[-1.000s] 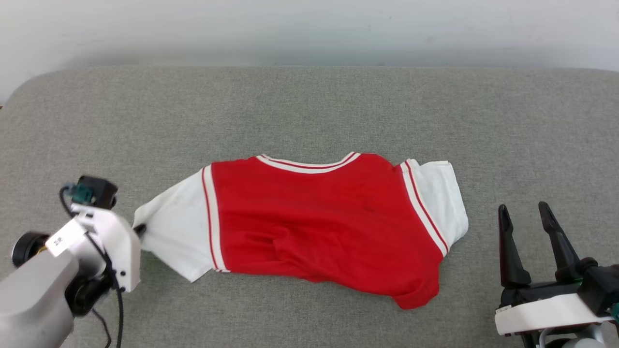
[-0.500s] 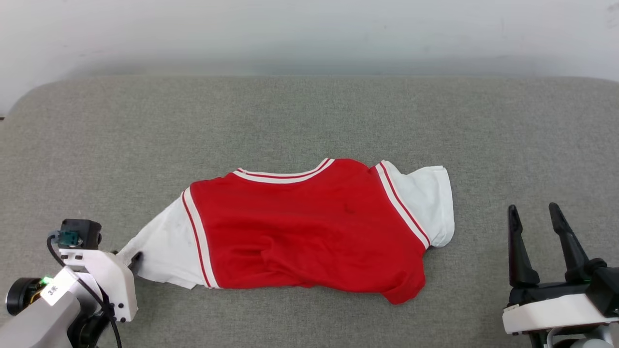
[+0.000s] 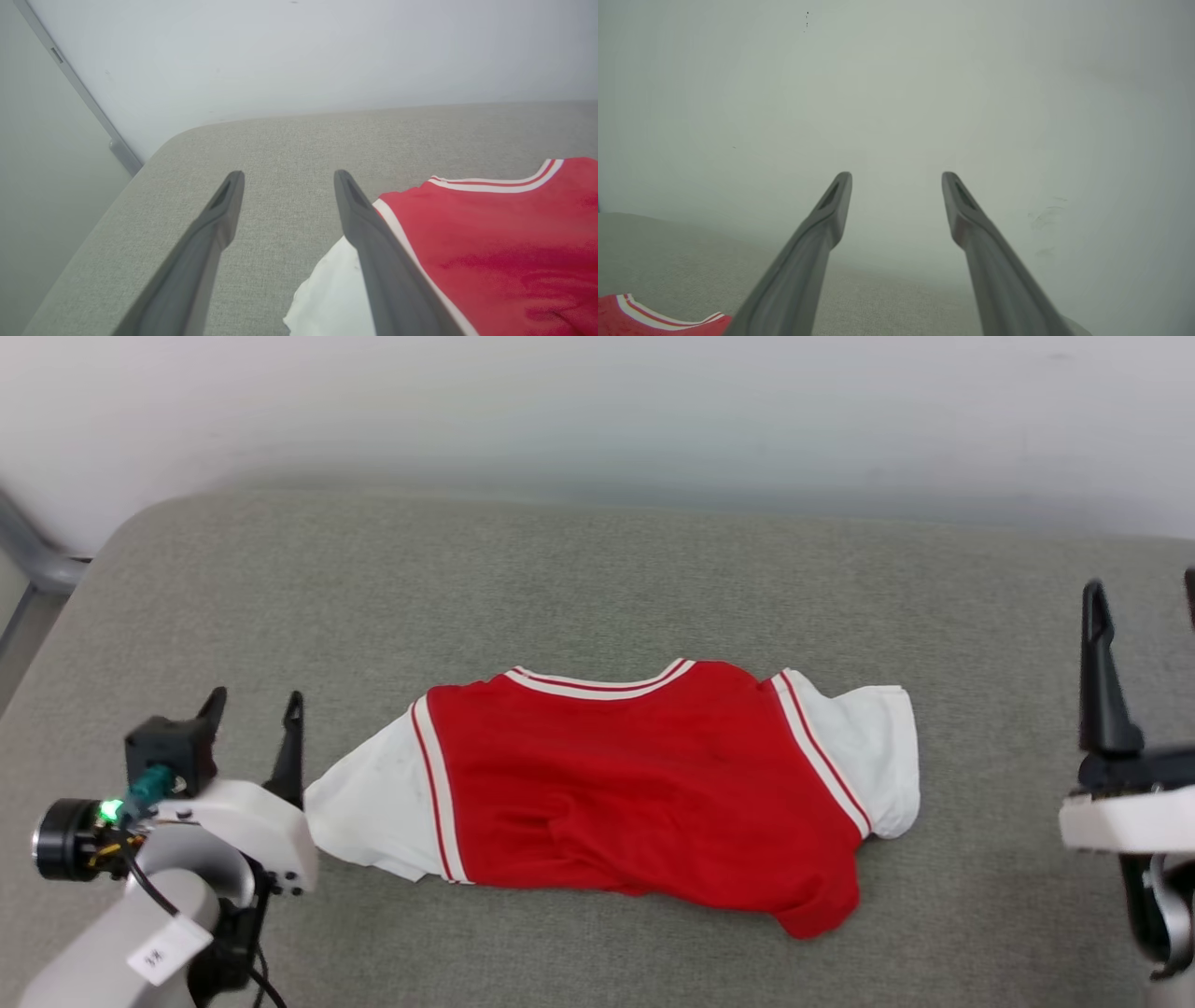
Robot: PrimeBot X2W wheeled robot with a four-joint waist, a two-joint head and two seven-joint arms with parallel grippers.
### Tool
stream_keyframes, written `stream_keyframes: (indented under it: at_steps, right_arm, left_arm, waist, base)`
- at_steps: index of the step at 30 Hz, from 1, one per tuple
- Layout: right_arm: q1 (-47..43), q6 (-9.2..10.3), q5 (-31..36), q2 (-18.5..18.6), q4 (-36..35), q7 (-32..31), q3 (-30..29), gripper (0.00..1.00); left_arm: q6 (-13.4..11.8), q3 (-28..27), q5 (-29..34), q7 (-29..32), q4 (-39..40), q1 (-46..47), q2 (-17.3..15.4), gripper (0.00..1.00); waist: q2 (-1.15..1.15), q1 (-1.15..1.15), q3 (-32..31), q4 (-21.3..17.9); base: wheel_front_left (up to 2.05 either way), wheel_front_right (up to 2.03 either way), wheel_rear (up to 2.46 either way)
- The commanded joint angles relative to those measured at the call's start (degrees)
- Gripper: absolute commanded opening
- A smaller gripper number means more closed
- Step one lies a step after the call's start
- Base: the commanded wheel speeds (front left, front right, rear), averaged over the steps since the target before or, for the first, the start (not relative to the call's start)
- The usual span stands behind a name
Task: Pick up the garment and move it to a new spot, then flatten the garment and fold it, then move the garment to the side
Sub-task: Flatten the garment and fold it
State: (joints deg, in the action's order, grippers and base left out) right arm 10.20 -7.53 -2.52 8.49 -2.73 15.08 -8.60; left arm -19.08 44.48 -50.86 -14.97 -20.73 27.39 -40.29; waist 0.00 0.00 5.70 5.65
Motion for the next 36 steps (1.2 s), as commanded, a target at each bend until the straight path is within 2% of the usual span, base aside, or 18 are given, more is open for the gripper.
stream_keyframes:
  at_steps: [1,6,9,12,19,23,26,30,36]
  right_arm:
    - [2.14,0.07,-0.12,1.56,0.74,0.14,0.76,1.00]
    - [7.92,0.07,-2.19,9.37,6.13,-0.03,6.30,1.00]
    - [11.90,0.07,-5.21,14.27,10.02,-4.13,11.13,1.00]
    - [15.15,0.07,-9.57,19.38,12.85,-11.45,16.91,1.00]
    - [21.46,0.09,-22.64,32.31,14.62,-32.28,33.99,1.00]
    - [24.65,0.09,-29.14,37.03,14.67,-41.74,40.52,1.00]
    - [26.93,0.08,-32.36,38.85,15.48,-46.84,43.63,1.00]
    - [29.48,0.08,-36.01,39.20,17.91,-52.95,46.36,1.00]
    - [32.07,0.08,-37.53,37.25,23.07,-55.20,48.91,1.00]
  left_arm:
    - [-1.02,-1.72,2.23,-0.21,1.87,-2.48,0.98,1.00]
    - [-3.65,-9.83,12.36,-0.22,9.87,-8.08,4.42,1.00]
    - [-4.44,-13.71,17.28,-0.23,13.98,-10.92,6.67,1.00]
    - [-4.70,-17.20,21.55,-0.22,16.86,-13.79,9.24,1.00]
    - [-3.20,-22.88,28.55,-0.24,19.62,-17.86,14.80,1.00]
    - [-1.38,-24.84,31.29,-0.24,19.79,-18.59,17.86,1.00]
    - [0.08,-26.07,32.97,-0.23,19.59,-18.54,20.12,1.00]
    - [1.85,-27.63,35.34,-0.24,18.81,-17.74,22.59,1.00]
    - [4.12,-29.70,38.45,-0.24,18.88,-16.84,25.79,1.00]
  waist:
    - [0.00,0.00,0.35,1.06]
    - [0.00,0.00,1.14,2.93]
    - [0.00,0.00,1.78,4.02]
    - [0.00,0.00,2.70,4.95]
    - [0.00,0.00,5.37,7.20]
    - [0.00,0.00,7.16,8.42]
    - [0.00,0.00,8.55,9.23]
    - [0.00,0.00,10.23,10.16]
    - [0.00,0.00,12.32,11.45]
  base:
    - [0.00,0.00,0.00]
    - [0.00,0.00,0.00]
    - [0.00,0.00,0.00]
    - [0.00,0.00,0.00]
    - [0.00,0.00,0.00]
    - [0.00,0.00,0.00]
    - [0.00,0.00,0.00]
    - [0.00,0.00,0.00]
    - [0.00,0.00,0.00]
